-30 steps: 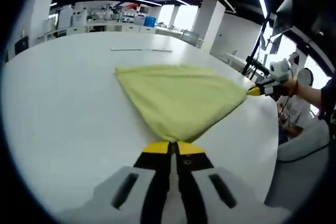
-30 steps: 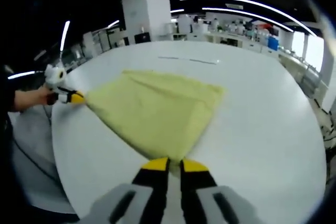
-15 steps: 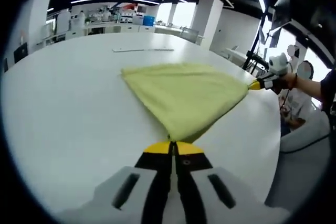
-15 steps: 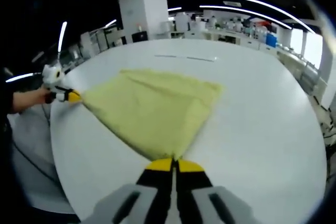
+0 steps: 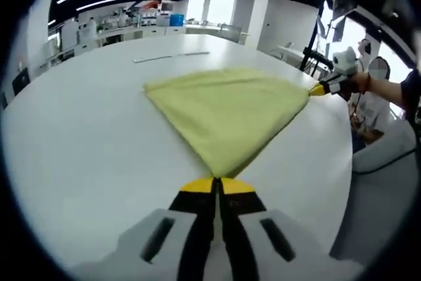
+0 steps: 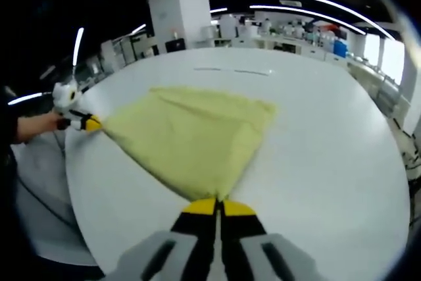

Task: Fold the garment on the visible template until the final outline fits inside the template.

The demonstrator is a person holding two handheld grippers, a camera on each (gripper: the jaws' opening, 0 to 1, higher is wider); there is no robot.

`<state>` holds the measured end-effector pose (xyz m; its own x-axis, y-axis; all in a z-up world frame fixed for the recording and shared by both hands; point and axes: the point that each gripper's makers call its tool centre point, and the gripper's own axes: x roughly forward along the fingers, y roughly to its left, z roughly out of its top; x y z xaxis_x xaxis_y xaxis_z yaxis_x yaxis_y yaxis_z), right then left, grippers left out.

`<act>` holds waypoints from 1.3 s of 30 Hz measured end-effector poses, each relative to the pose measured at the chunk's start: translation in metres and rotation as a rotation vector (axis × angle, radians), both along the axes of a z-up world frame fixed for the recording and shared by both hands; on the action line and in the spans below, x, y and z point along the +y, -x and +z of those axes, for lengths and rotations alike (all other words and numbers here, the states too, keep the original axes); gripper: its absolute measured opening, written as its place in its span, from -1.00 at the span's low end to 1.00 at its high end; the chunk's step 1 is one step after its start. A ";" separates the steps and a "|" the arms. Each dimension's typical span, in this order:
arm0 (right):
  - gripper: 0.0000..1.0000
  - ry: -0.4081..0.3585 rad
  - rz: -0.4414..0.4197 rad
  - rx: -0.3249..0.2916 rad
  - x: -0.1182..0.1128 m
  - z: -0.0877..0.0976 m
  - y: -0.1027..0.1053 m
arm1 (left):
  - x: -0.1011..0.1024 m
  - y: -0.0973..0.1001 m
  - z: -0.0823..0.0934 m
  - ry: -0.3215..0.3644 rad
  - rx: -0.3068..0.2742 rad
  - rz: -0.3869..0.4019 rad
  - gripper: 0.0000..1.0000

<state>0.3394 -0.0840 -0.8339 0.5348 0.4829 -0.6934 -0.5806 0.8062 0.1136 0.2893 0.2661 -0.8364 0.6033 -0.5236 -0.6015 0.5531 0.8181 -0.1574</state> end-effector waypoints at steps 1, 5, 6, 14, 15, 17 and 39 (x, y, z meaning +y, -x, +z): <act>-1.00 -0.001 0.002 0.003 0.000 0.000 0.003 | 0.000 0.000 0.000 -0.001 0.000 0.001 -1.00; -1.00 -0.004 0.005 0.010 0.000 -0.001 0.010 | 0.003 0.004 -0.001 -0.018 0.000 -0.009 -1.00; -1.00 -0.004 0.006 0.012 0.000 -0.001 0.011 | 0.004 0.004 -0.002 -0.021 0.000 -0.011 -1.00; -1.00 -0.010 0.004 0.021 -0.001 -0.002 0.021 | 0.004 0.012 -0.003 -0.021 0.006 -0.005 -1.00; -1.00 -0.010 0.004 0.020 -0.001 -0.002 0.021 | 0.004 0.012 -0.003 -0.020 0.006 -0.004 -1.00; -1.00 -0.010 0.002 0.019 -0.001 -0.002 0.020 | 0.003 0.012 -0.003 -0.019 0.007 -0.003 -1.00; -0.11 0.002 0.023 -0.002 0.015 0.011 0.021 | -0.001 0.006 0.016 0.051 -0.003 0.087 -0.47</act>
